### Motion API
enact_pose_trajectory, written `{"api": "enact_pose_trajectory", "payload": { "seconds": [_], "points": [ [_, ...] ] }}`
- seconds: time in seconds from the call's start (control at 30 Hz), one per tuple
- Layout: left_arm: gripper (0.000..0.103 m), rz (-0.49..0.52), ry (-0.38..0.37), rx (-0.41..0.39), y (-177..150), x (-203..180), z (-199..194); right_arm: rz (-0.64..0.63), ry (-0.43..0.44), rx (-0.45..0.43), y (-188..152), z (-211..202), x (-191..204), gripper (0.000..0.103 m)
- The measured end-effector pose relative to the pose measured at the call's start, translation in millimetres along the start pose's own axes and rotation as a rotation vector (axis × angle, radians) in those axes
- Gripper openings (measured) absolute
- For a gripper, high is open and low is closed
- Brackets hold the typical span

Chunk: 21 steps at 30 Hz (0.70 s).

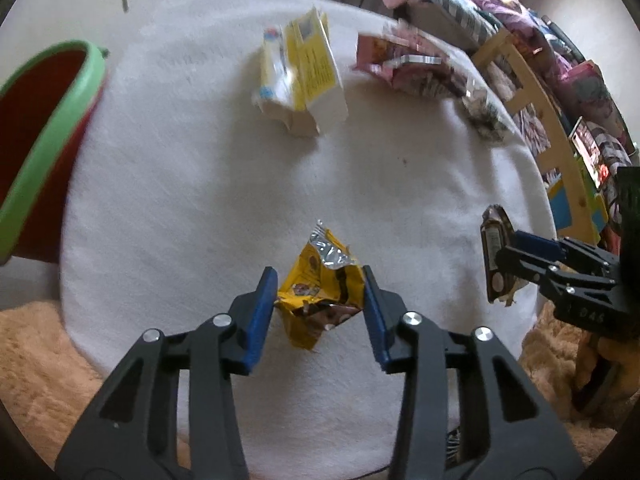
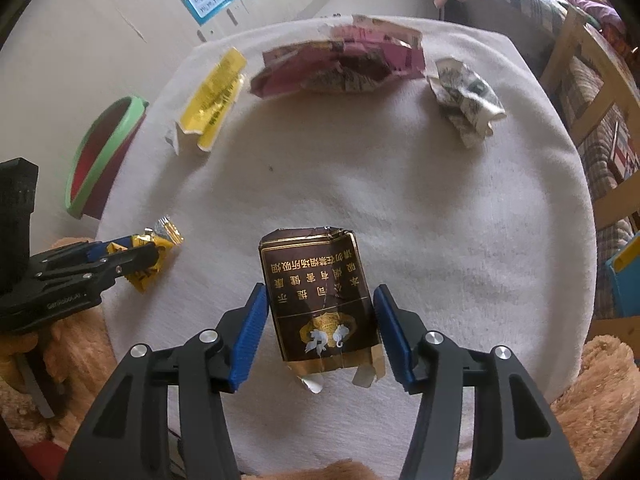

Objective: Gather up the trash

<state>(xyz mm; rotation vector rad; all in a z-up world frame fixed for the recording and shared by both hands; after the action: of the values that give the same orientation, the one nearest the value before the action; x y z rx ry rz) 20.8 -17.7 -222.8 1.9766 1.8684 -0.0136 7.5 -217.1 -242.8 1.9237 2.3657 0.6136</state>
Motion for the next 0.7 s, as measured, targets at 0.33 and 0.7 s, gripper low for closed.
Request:
{"api": "enact_pose_trajectory", "payload": {
  "seconds": [0.33, 0.7],
  "points": [
    [0.039, -0.015, 0.034, -0.142, 28.4, 11.5, -39.5, -0.015, 0.025, -0.047, 14.2, -16.7, 16.7, 0.053],
    [0.039, -0.032, 0.062, -0.218, 42.7, 23.0, -62.3, -0.062, 0.050, -0.068, 29.8, -24.3, 42.3, 0.053]
  ]
}}
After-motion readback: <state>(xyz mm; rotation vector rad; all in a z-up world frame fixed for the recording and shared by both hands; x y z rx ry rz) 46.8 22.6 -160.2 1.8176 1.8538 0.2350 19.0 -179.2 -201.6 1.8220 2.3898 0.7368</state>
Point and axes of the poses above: each gripper's, at about its wrist camera, not at the fingertips, and z roughly the way its jaws point, x to its left, y to its top, the point moved 9 cm from there along z, roughly the way its jaws point, and after that the axes turned 3 degrees about -z, right-handed, at the moved point
